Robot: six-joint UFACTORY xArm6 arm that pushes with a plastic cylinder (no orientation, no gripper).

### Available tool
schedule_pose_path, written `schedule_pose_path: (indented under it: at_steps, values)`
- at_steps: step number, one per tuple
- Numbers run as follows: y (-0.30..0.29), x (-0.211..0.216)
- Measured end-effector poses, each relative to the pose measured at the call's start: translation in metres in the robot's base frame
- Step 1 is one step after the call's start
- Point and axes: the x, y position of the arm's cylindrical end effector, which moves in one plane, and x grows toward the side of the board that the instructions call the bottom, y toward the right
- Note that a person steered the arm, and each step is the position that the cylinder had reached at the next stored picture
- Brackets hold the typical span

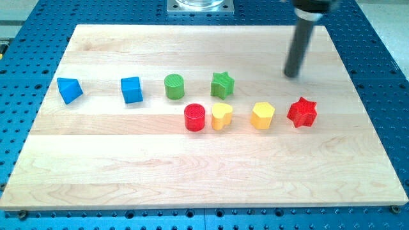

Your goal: Push the red star and yellow blocks towards the red circle

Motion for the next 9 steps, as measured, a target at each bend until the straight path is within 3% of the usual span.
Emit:
schedule_pose_path:
  at_steps: [2,5,6,7,9]
  values:
    - [0.048,0.051]
    - [-0.029,0.062]
    - [0.057,0.064]
    - [0.061,0.085]
    - [-0.068,0.091]
